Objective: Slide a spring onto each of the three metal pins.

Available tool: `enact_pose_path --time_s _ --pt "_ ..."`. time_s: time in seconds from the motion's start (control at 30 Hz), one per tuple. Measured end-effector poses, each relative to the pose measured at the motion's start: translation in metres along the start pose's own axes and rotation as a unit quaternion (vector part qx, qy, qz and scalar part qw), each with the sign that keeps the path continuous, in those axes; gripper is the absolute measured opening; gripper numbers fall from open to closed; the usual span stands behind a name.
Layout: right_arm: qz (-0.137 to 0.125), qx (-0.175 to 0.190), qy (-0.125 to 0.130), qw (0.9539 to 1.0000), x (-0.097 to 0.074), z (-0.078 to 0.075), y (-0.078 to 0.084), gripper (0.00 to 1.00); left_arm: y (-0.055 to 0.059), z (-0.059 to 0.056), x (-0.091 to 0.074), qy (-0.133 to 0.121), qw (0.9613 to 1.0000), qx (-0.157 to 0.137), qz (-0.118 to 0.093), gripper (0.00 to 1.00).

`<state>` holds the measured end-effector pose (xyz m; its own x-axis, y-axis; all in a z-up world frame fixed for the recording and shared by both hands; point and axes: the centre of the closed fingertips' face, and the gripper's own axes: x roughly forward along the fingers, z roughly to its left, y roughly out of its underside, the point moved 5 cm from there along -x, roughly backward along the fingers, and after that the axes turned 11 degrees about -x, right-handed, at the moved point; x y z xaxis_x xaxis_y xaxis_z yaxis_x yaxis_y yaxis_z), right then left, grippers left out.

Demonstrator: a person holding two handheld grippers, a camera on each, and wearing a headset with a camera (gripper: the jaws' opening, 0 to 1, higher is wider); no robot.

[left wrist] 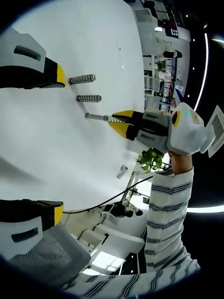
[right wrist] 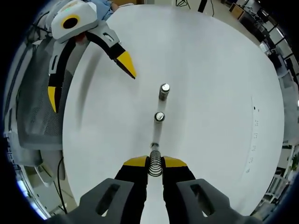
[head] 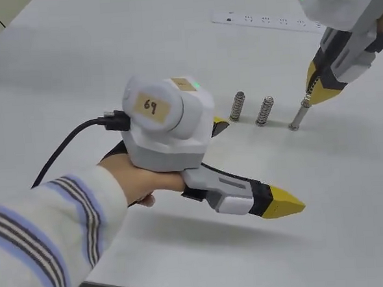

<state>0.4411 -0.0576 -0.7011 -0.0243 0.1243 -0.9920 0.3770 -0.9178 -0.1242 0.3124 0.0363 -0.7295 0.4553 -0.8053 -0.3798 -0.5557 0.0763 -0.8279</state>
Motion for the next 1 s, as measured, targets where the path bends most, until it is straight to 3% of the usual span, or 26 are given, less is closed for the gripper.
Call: enact_pose_path --time_s 0.17,0.3,0.8,1.0 --pt "0.003 0.001 -0.005 1.0000 0.006 0.000 -0.002 0.08 0.000 0.001 -0.002 0.000 1.0000 -0.003 0.000 0.98" --pt "0.012 -0.005 -0.009 0.9999 0.013 0.000 -0.001 0.08 -0.003 0.002 -0.003 -0.004 0.9998 0.019 -0.004 0.98" --pt "0.023 0.009 -0.021 0.9995 0.039 0.000 0.000 0.09 -0.004 0.013 -0.009 -0.015 0.9998 0.016 0.003 0.96" --pt "0.013 0.030 -0.017 0.9993 0.043 0.000 0.003 0.09 -0.002 0.013 -0.009 -0.005 0.9999 0.011 0.010 0.97"
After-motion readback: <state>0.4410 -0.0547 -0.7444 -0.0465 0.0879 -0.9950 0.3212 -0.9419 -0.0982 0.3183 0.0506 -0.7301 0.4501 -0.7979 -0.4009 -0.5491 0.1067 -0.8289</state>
